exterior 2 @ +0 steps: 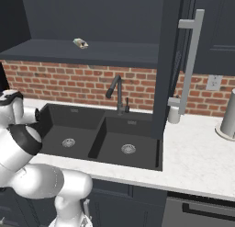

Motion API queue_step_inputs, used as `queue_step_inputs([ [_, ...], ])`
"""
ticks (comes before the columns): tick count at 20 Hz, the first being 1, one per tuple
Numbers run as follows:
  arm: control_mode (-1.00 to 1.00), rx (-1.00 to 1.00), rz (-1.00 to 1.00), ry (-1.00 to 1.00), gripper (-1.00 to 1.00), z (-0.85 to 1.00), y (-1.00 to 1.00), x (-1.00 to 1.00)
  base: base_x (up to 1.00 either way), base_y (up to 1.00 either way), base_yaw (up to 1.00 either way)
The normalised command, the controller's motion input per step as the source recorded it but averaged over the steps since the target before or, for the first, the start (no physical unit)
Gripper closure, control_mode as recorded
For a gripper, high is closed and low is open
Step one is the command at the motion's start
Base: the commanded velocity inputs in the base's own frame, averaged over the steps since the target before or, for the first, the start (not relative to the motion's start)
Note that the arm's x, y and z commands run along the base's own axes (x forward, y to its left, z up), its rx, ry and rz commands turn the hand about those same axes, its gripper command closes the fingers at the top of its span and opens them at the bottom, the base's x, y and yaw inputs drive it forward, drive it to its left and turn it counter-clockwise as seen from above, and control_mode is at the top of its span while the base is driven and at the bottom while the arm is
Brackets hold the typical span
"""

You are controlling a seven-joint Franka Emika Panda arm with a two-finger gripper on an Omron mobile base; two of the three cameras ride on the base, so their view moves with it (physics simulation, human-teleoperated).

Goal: Pick the yogurt and place it on the digital scale for weighing, and close the cabinet.

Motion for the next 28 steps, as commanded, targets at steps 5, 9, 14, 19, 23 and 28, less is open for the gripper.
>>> queue_step_inputs([
  [5,-1.0,-0.13,-0.01,0.0,1.0,-0.24,0.43,0.0,0.0,0.0,0.0],
  [9,-1.0,-0.04,0.0,0.0,1.0,-0.36,0.33,0.0,0.0,0.0,0.0],
  [14,-1.0,0.0,0.0,-0.01,1.0,-0.31,0.07,0.0,0.0,0.0,0.0],
  [19,-1.0,0.0,0.0,-0.02,1.0,-0.31,0.0,0.0,0.0,0.0,0.0],
  [23,-1.0,0.0,0.0,0.0,1.0,-0.33,0.0,0.0,0.0,0.0,0.0],
  [28,-1.0,-0.04,0.0,-0.01,1.0,-0.21,0.07,0.0,0.0,0.0,0.0],
])
